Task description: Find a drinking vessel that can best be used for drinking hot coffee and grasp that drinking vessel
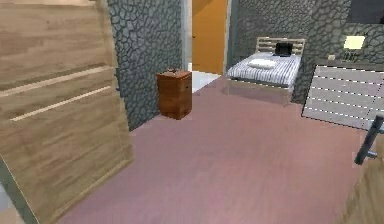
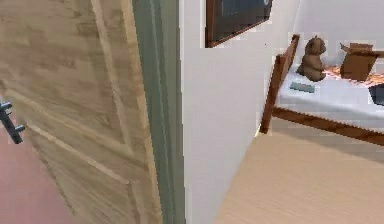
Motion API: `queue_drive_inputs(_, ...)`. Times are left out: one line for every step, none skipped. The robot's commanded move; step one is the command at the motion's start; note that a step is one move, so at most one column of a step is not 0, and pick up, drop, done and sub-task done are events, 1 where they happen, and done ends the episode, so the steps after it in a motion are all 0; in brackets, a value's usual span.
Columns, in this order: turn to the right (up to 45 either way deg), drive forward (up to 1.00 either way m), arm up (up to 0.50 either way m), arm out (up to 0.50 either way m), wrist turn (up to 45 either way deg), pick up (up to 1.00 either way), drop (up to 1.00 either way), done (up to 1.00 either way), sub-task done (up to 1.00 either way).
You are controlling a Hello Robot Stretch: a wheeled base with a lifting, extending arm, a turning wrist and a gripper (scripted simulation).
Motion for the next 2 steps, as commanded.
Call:
queue_drive_inputs(6.0, 0.00, 0.00, 0.00, 0.0, 0.00, 0.00, 0.00, 0.00)
queue_drive_inputs(3.0, 0.00, 0.00, 0.00, 0.0, 0.00, 0.00, 0.00, 0.00)
